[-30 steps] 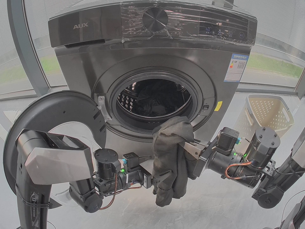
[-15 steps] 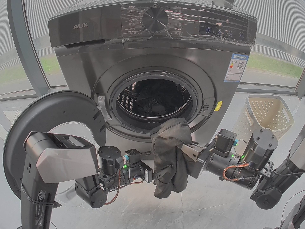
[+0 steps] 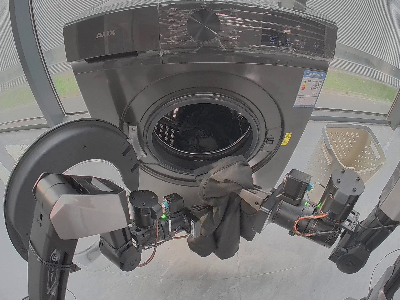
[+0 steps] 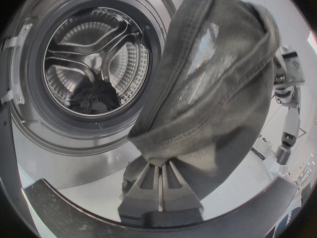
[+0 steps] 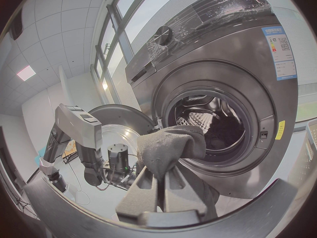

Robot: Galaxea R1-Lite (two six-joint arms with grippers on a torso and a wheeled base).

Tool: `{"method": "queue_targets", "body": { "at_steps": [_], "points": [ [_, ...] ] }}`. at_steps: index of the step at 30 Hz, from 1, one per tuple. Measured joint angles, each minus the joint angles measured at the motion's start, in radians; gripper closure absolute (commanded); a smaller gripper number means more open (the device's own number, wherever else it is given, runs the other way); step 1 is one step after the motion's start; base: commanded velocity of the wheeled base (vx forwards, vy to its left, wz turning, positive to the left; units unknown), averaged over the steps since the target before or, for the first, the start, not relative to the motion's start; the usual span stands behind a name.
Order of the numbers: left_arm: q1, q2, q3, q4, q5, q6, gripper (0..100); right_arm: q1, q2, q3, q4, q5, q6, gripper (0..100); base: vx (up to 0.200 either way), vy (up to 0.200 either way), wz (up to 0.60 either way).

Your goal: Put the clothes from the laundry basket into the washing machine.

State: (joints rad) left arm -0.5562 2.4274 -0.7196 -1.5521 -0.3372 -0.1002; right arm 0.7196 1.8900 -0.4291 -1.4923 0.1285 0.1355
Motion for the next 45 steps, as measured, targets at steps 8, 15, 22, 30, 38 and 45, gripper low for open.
{"method": "queue_targets", "body": {
  "at_steps": [8,15,22,30,38,45],
  "points": [
    [0.017,-0.121,0.098,-0.001,0.002,0.0,100,-0.052,-0.001,0.018,0.0,0.004,-0.003,100,0.0,0.0,0.0],
    [0.054,-0.285,0.25,-0.001,0.007,0.023,100,-0.09,-0.001,0.036,-0.001,0.004,-0.006,100,0.0,0.0,0.0],
    [0.079,-0.423,0.395,-0.001,0.03,0.086,100,-0.119,0.004,0.041,-0.004,-0.005,-0.002,100,0.0,0.0,0.0],
    [0.14,-0.551,0.453,-0.001,0.034,0.092,100,-0.15,0.046,0.033,-0.053,-0.036,0.002,100,0.0,0.0,0.0],
    [0.187,-0.63,0.445,0.0,0.021,0.085,100,-0.143,0.052,0.03,-0.055,-0.087,-0.002,100,0.0,0.0,0.0],
    [0.196,-0.652,0.431,-0.001,0.021,0.077,100,-0.135,0.04,0.036,-0.055,-0.12,-0.002,100,0.0,0.0,0.0]
  ]
}}
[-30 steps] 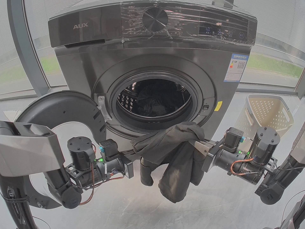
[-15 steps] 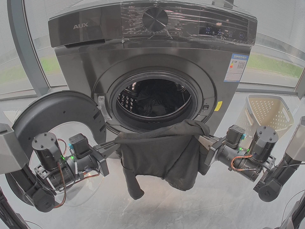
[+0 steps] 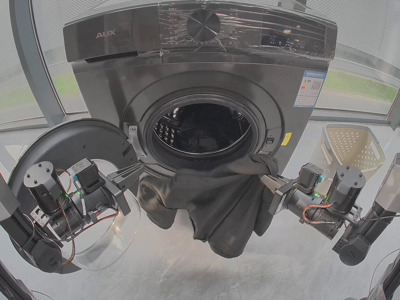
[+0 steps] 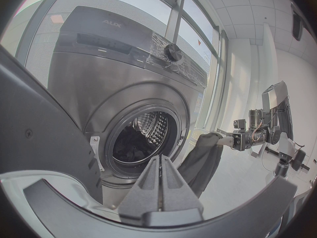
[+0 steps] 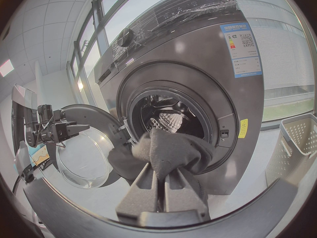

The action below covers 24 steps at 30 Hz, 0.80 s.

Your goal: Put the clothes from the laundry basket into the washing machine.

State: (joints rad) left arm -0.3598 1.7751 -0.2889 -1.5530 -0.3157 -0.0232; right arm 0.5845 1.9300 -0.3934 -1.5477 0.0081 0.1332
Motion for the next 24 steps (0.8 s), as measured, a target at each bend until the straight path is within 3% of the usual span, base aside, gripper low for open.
{"method": "queue_targets", "body": {
  "at_steps": [15,24],
  "points": [
    [0.0,-0.027,-0.013,0.0,-0.001,-0.005,100,0.024,-0.008,0.002,0.0,-0.004,0.003,100,0.0,0.0,0.0],
    [-0.014,0.032,0.029,0.0,-0.009,0.002,100,0.039,-0.007,-0.087,0.002,0.001,0.001,100,0.0,0.0,0.0]
  ]
}}
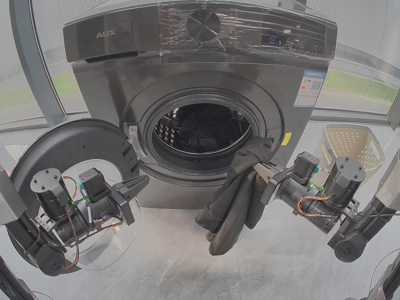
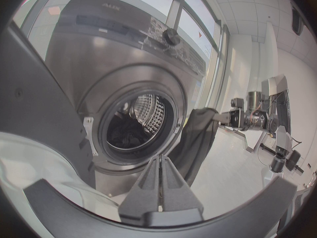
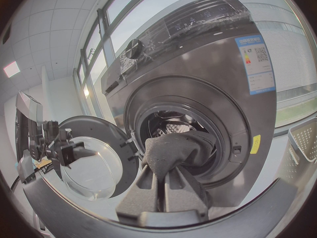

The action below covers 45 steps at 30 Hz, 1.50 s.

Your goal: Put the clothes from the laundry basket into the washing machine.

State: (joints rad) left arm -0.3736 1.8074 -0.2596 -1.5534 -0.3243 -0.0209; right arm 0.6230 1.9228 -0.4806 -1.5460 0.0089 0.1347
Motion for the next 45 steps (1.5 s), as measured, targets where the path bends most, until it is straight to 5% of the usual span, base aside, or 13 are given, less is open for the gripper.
{"method": "queue_targets", "body": {
  "at_steps": [2,3,21,30,41,42,45],
  "points": [
    [-0.004,0.025,0.005,0.0,-0.006,0.001,100,0.013,0.0,-0.021,0.002,0.002,0.0,100,0.0,0.0,0.0],
    [-0.008,0.037,0.007,0.001,-0.009,0.001,0,0.021,0.0,-0.031,0.004,0.003,-0.001,100,0.0,0.0,0.0],
    [-0.144,0.191,-0.02,0.0,-0.02,-0.023,0,0.136,0.078,-0.257,0.05,0.001,0.0,100,0.0,0.0,0.0],
    [-0.166,0.308,-0.161,0.0,-0.051,-0.021,0,0.159,0.103,-0.276,0.049,-0.002,0.0,100,0.0,0.0,0.0],
    [-0.169,0.492,-0.376,0.0,-0.032,-0.001,0,0.167,0.104,-0.271,0.046,-0.005,0.003,100,0.0,0.0,0.0],
    [-0.167,0.512,-0.398,0.0,-0.023,0.004,100,0.168,0.103,-0.269,0.045,-0.005,0.004,100,0.0,0.0,0.0],
    [-0.161,0.565,-0.461,0.0,0.007,0.016,100,0.173,0.1,-0.26,0.042,-0.005,0.007,100,0.0,0.0,0.0]
  ]
}}
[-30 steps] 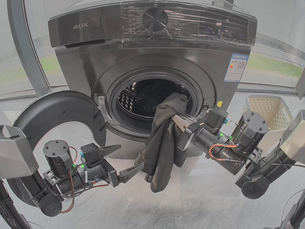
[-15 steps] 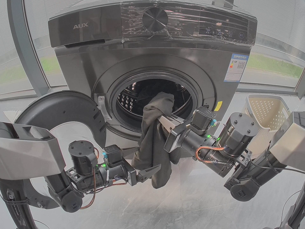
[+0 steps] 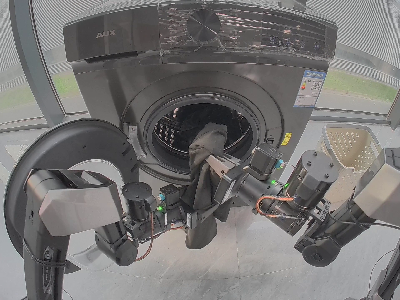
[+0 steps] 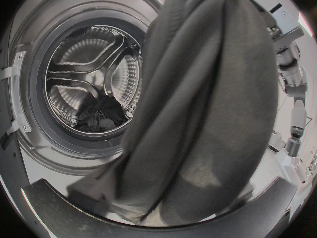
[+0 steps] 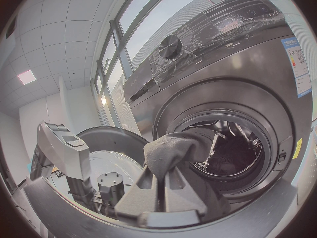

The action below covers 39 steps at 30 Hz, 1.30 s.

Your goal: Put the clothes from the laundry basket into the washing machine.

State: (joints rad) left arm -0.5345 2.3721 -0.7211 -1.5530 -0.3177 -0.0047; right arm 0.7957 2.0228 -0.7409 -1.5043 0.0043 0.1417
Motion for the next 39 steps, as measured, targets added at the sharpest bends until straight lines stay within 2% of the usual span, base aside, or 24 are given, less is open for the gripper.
{"method": "queue_targets", "body": {
  "at_steps": [7,10,21,22,31,39],
  "points": [
    [0.014,0.081,-0.153,0.0,0.067,-0.005,100,0.004,-0.024,0.067,-0.007,-0.001,0.009,100,0.0,0.0,0.0],
    [0.018,0.098,-0.187,0.0,0.079,-0.007,100,0.0,-0.043,0.114,-0.005,-0.001,0.011,100,0.0,0.0,0.0],
    [0.029,0.041,-0.172,0.001,0.108,-0.044,100,-0.065,-0.086,0.362,-0.002,-0.007,0.013,100,0.0,0.0,0.0],
    [0.03,0.023,-0.159,0.001,0.109,-0.05,100,-0.069,-0.086,0.38,-0.003,-0.007,0.013,0,0.0,0.0,0.0],
    [0.022,-0.156,0.009,0.0,0.127,-0.083,100,-0.067,-0.081,0.46,-0.005,-0.003,0.011,0,0.0,0.0,0.0],
    [0.003,-0.329,0.267,0.0,0.135,-0.139,100,-0.066,-0.061,0.649,-0.012,0.01,0.01,0,0.0,0.0,0.0]
  ]
}}
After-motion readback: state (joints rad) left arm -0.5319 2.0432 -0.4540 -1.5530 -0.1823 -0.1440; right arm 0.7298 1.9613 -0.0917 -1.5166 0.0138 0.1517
